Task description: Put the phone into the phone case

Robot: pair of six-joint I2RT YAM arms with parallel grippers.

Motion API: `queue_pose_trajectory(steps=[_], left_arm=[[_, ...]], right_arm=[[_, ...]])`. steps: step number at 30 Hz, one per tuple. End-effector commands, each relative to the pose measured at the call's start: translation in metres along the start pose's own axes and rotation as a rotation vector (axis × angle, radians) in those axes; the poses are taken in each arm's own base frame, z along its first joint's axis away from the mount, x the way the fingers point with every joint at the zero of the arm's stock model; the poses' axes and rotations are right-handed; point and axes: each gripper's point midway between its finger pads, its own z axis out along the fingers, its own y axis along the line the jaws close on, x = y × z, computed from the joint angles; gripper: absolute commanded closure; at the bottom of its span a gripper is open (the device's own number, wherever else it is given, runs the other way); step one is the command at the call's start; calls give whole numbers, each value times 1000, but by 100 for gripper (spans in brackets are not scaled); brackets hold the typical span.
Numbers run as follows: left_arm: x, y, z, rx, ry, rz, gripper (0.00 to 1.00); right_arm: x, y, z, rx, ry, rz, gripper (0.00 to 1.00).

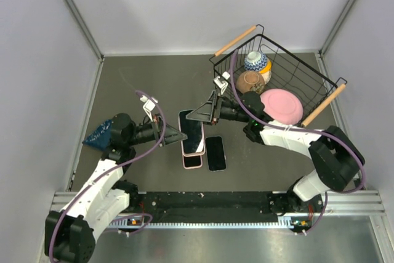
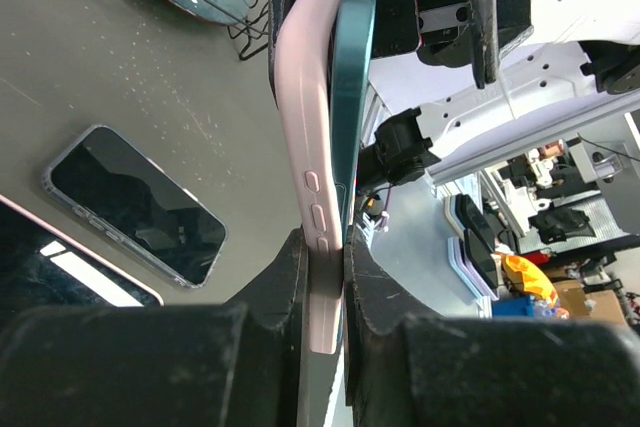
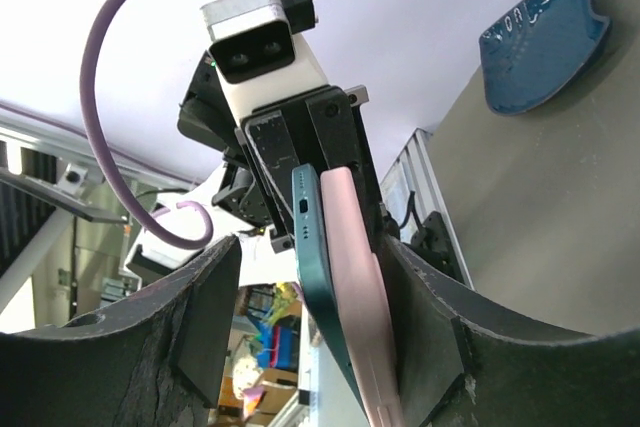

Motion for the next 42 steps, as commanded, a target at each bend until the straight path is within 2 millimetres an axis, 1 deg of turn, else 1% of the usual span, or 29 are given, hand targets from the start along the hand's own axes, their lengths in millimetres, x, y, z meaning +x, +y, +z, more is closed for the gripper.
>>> queue_pose_trajectory(steps=[1,5,9,13,15,18,23,25,27,28,30,31,32,33,34,35,36,37,38,39,41,42], left_arm=[[0,4,1,-33,17,50,100],[0,12,1,-73,12,63,100],[-1,20,1,-112,5,79,100],[-2,26,0,-151,3,85,100],[-3,29,0,-170,1,90,100],[-2,33,-1,-191,1,90,100],[-1,40,-1,-227,4,89,100],[-2,40,0,-231,4,97,100],[-4,39,0,-230,1,109,100],[0,42,-1,-251,12,89,100],[-1,42,-1,-254,11,93,100],[-1,42,-1,-255,10,93,100],[-1,42,-2,-259,10,88,99],[-1,41,-2,-260,8,87,95],[-2,41,-2,-260,6,86,91],[-2,41,-1,-262,2,77,88],[-3,40,-1,-257,2,71,81],[-4,38,0,-248,-2,69,79],[-3,34,1,-228,-1,45,78],[-8,30,3,-204,-20,60,76],[-11,25,5,-177,-34,31,66],[-13,20,6,-152,-44,46,63]], right_arm=[[-31,65,8,-213,-85,-59,43],[-35,62,10,-205,-100,-24,43],[-39,70,10,-253,-112,3,44],[-41,72,9,-288,-113,55,46],[-42,71,9,-291,-118,66,48],[-43,72,8,-301,-121,70,49],[-47,76,4,-323,-131,81,44],[-47,76,4,-323,-132,88,44],[-47,76,4,-319,-132,94,48],[-48,76,4,-317,-132,93,57],[-46,74,5,-306,-123,99,67],[-46,75,4,-306,-125,96,77],[-44,74,4,-304,-120,95,82],[-43,74,3,-306,-116,95,85],[-42,74,2,-310,-112,90,92],[-40,74,2,-312,-106,89,95],[-40,75,1,-315,-103,84,98],[-37,75,1,-317,-92,81,100],[-36,74,0,-315,-90,81,100],[-35,74,0,-316,-89,81,100],[-33,73,-1,-320,-83,75,100],[-33,72,-2,-320,-82,72,100]])
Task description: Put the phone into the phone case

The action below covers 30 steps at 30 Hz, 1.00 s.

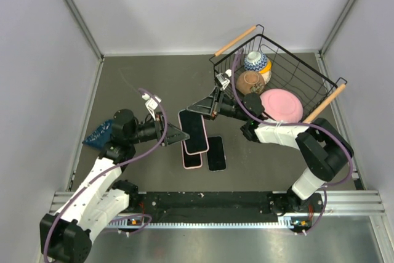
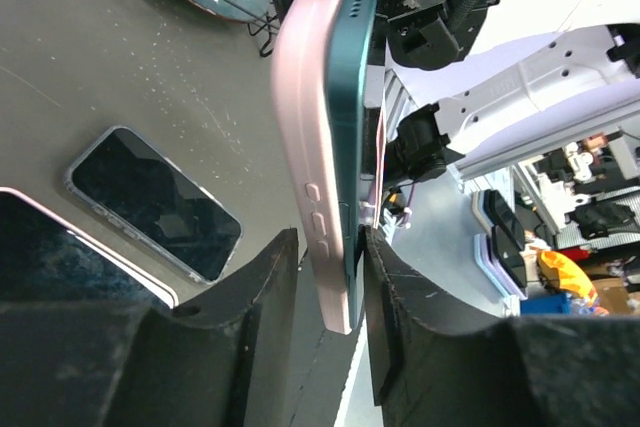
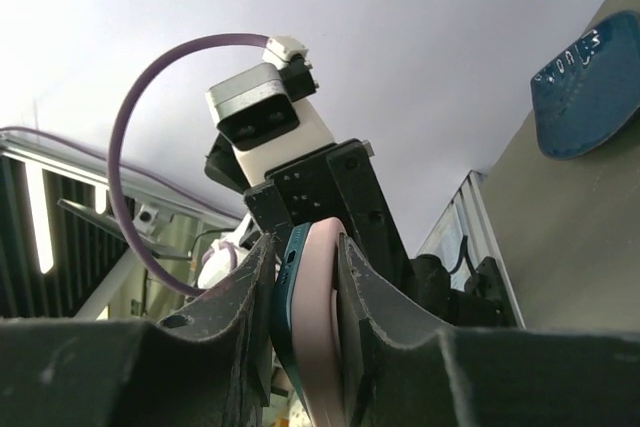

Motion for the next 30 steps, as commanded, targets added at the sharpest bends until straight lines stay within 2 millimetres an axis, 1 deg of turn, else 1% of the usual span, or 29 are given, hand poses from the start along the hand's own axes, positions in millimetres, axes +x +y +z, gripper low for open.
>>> queue_pose_trajectory(steps=[1,4,6,8,10,11,13,14,15,17,19,20,22,23,24,25,26,27,28,29,30], left_arm=[[-9,20,4,-62,-68,-30,59],[-10,22,7,-57,-68,-67,52],[-12,20,8,-36,-77,-68,51],[-10,18,9,-13,-80,-98,51],[-13,14,10,18,-93,-89,54],[-12,15,11,19,-93,-89,66],[-11,19,12,10,-90,-79,83],[-11,20,12,6,-87,-75,91],[-10,23,12,-3,-82,-73,94],[-7,30,13,-33,-66,-63,99],[-3,37,13,-59,-54,-45,100],[0,42,13,-81,-43,-56,100],[2,47,12,-100,-35,-37,100],[4,49,12,-111,-33,-37,100],[6,51,12,-116,-29,-44,100],[6,51,11,-118,-27,-44,100],[6,50,11,-118,-27,-46,99],[6,51,12,-125,-25,-56,94],[4,51,12,-128,-31,-67,77],[1,49,12,-123,-36,-77,67],[-5,41,13,-85,-54,-58,59]], right_arm=[[2,69,-2,-211,32,-46,100],[6,72,-4,-234,46,-61,100],[9,73,-5,-239,71,-75,100],[11,71,-5,-233,75,-70,100],[12,66,-7,-216,76,-68,94],[12,61,-6,-194,76,-59,91],[14,56,-8,-174,74,-59,83],[14,54,-8,-167,70,-54,76],[13,52,-9,-158,60,-46,62],[10,54,-10,-154,51,-42,56],[6,55,-11,-149,34,-33,55],[2,54,-11,-146,24,-31,55],[-2,55,-11,-142,14,-23,62],[-4,53,-11,-137,10,-22,68],[-5,52,-10,-132,10,-22,81],[-5,52,-10,-131,11,-26,89],[-5,51,-10,-133,14,-30,95],[-3,51,-10,-137,23,-36,100],[-2,51,-11,-139,30,-40,100],[0,54,-11,-157,37,-54,100],[2,54,-12,-162,52,-57,100]])
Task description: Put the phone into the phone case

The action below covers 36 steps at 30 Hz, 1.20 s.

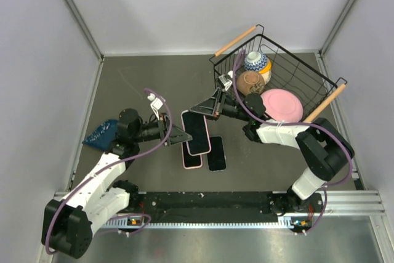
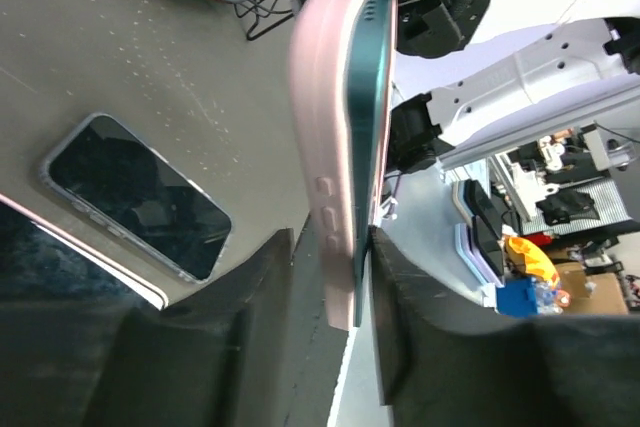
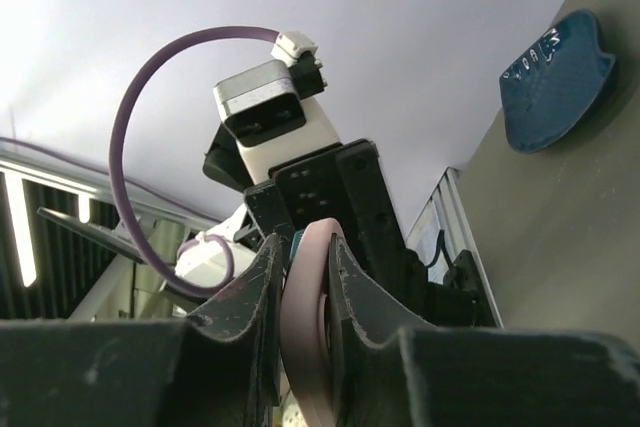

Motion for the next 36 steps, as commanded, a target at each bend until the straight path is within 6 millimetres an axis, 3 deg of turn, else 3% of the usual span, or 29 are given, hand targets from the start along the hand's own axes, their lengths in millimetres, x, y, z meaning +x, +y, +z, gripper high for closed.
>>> queue_pose_trajectory(steps=[1,5,10,11,13,14,15,16,17,20,22,29,31,32,35,36], left_arm=[[-17,26,1,-119,-98,-47,49],[-29,15,4,-70,-131,-58,45],[-30,15,7,-46,-115,-77,55],[-33,12,9,-21,-124,-60,59],[-31,11,10,3,-120,-91,76],[-33,9,11,23,-120,-80,82],[-32,9,11,29,-116,-85,96],[-31,10,12,29,-114,-92,100],[-31,11,12,20,-118,-91,100],[-31,22,10,-47,-133,-80,100],[-27,29,8,-87,-124,-74,100],[-32,26,4,-117,-156,-56,100],[-34,20,4,-102,-151,-52,98],[-35,19,3,-105,-151,-48,78],[-41,13,-1,-112,-151,-19,55],[-45,9,-2,-102,-157,-2,53]], right_arm=[[10,71,-5,-215,72,-61,100],[16,72,-9,-228,101,-99,100],[21,62,-11,-161,111,-134,100],[21,59,-12,-149,108,-165,100],[22,54,-14,-114,109,-166,99],[23,53,-14,-109,108,-190,95],[23,51,-15,-101,112,-198,91],[24,49,-16,-81,116,-194,85],[25,51,-17,-81,114,-217,74],[27,56,-21,-86,115,-242,62],[29,58,-23,-86,118,-255,63],[34,43,-31,-5,135,-328,100],[37,44,-34,-10,145,-340,100],[39,45,-35,-19,157,-350,100],[47,47,-40,-36,190,-363,100],[48,48,-41,-43,196,-365,100]])
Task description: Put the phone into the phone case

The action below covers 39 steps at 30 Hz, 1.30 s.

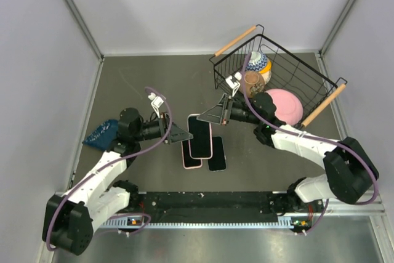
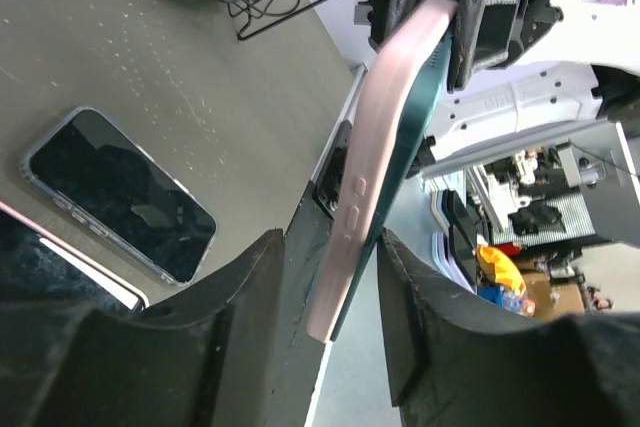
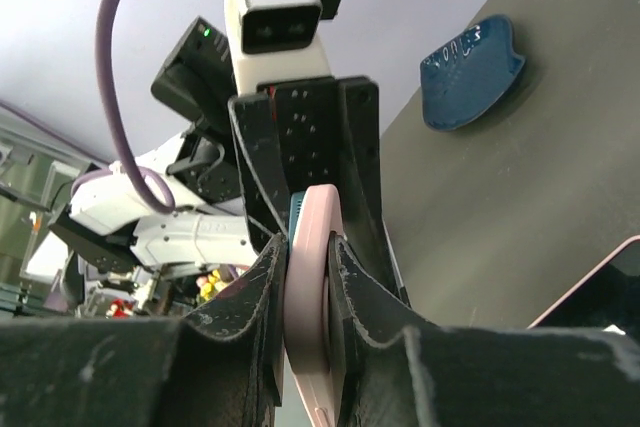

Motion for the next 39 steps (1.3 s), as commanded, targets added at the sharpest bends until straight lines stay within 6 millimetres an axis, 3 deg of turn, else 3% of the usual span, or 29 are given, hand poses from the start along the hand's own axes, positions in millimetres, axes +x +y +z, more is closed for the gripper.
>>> queue_pose_trajectory(steps=[1,9,12,15,16,18,21,26,28,32,35,37,39], left_arm=[[-43,2,-6,-98,-155,82,52],[-49,-19,-3,4,-129,115,52],[-50,-16,0,1,-118,109,55],[-51,-13,1,0,-118,116,71],[-51,-12,1,-2,-118,115,88],[-54,-7,1,-30,-131,137,100],[-54,4,-1,-114,-131,165,100],[-54,23,-4,-270,-148,187,100],[-56,21,-5,-277,-161,195,100],[-62,18,-10,-312,-191,218,100],[-56,19,-15,-335,-187,204,69],[-51,14,-16,-307,-183,199,54],[-39,9,-14,-253,-146,177,49]], right_arm=[[22,49,-15,-171,121,-89,100],[29,49,-18,-202,147,-73,100],[31,50,-19,-222,143,-59,100],[33,48,-19,-223,146,-48,100],[32,47,-19,-216,140,-47,100],[31,46,-19,-204,136,-44,100],[28,43,-17,-174,124,-50,100],[21,34,-14,-119,86,-58,91],[19,31,-13,-99,76,-57,99],[13,33,-13,-83,44,-65,100],[8,40,-13,-94,33,-80,100],[6,47,-13,-113,27,-83,100],[3,52,-14,-123,22,-89,100]])
